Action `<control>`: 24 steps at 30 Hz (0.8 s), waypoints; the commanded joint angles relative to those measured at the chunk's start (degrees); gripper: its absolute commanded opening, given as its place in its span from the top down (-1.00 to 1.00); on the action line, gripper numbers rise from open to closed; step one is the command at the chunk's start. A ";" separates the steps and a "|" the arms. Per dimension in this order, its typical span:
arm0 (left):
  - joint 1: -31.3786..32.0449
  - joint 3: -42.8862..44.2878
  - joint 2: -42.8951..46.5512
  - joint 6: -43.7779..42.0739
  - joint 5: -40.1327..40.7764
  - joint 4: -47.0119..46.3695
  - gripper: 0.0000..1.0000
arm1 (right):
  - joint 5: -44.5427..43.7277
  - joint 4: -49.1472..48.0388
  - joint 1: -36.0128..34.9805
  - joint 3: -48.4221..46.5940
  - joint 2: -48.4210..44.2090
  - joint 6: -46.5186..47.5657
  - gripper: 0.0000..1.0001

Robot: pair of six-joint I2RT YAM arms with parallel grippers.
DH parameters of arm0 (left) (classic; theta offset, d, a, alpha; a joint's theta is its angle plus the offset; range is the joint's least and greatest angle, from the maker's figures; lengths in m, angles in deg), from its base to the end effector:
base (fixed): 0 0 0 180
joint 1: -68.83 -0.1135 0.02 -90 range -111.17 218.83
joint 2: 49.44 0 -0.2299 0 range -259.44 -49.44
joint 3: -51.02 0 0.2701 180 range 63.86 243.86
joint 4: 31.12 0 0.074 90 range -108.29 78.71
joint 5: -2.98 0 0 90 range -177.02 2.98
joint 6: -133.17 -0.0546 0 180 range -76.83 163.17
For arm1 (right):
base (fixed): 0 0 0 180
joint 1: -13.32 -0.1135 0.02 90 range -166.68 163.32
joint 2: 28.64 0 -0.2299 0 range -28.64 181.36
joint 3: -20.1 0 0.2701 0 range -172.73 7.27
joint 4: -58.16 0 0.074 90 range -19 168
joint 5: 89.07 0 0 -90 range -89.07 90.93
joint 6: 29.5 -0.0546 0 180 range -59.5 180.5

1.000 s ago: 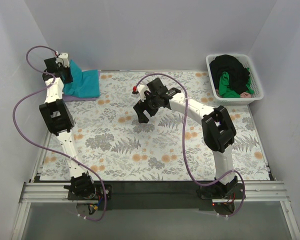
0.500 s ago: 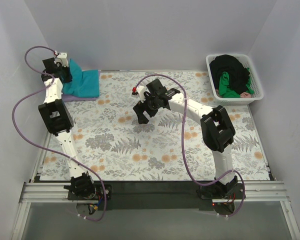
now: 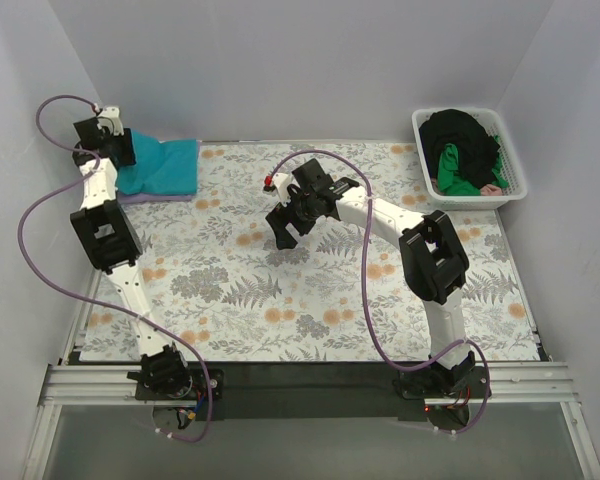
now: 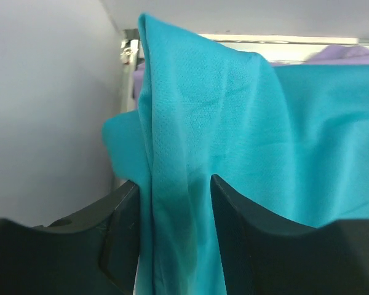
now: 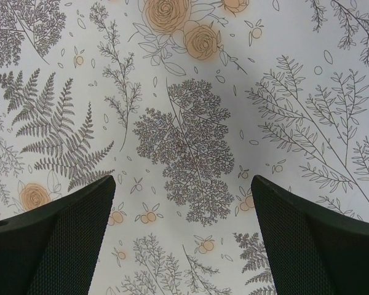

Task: Fold and stack the t-shirts
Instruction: Neatly place the folded tshirt to the corner

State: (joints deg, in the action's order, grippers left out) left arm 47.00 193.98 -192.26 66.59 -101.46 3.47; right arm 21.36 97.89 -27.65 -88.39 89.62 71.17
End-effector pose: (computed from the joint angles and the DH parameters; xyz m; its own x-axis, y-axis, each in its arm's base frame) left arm 0.5415 0.2023 0.1813 -0.4146 -0.5807 -0.7006 -0.3640 0.8115 -0.4572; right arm 0.3472 0.3267 0.1750 -0.4188 -0.5934 -0.6874 -0.8783 0.4569 0.1406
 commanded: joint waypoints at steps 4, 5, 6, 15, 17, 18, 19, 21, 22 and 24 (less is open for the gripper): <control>-1.47 2.50 5.62 0.57 2.48 -1.46 0.07 | 1.72 -0.09 -0.43 -0.06 -0.75 -0.31 -0.97; -1.55 2.59 6.06 0.84 2.66 -1.89 0.07 | 1.72 -0.09 -0.43 -0.06 -0.75 -0.48 -0.97; -1.90 2.68 6.50 1.27 2.05 -1.90 0.03 | 1.90 -0.18 -0.43 -0.06 -0.83 -0.48 -0.97; -2.70 0.49 9.40 4.70 -0.93 -2.51 -0.05 | 2.43 -0.09 -0.43 -0.41 -0.57 -0.57 -0.97; -2.79 -1.09 10.19 6.45 -4.00 -2.51 -0.05 | 2.69 0.00 -0.43 -0.41 -0.49 -0.57 -0.97; -2.70 -2.67 10.46 7.07 -5.06 -2.51 -0.05 | 2.78 0.09 -0.43 -0.41 -0.57 -0.66 -0.97; -2.78 -3.38 10.90 7.69 -5.77 -2.51 -0.05 | 2.78 0.26 -0.43 -0.41 -0.57 -0.66 -0.97; -2.79 -5.13 12.04 10.23 -8.14 -2.25 -0.08 | 2.60 0.26 -0.34 -0.50 -1.18 -0.48 -0.97; -2.79 -5.58 12.48 11.11 -8.93 -1.90 -0.18 | 2.52 0.44 -0.25 -0.67 -1.45 -0.48 -0.97; -2.79 -6.72 14.58 13.39 -14.54 0.29 -0.96 | 2.34 0.70 0.01 -0.76 -2.58 -0.31 -0.97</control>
State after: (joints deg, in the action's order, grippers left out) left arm 44.58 188.80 -184.64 75.53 -108.49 1.46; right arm 22.76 98.02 -27.67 -88.39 89.60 71.13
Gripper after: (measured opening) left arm 0.899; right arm 0.984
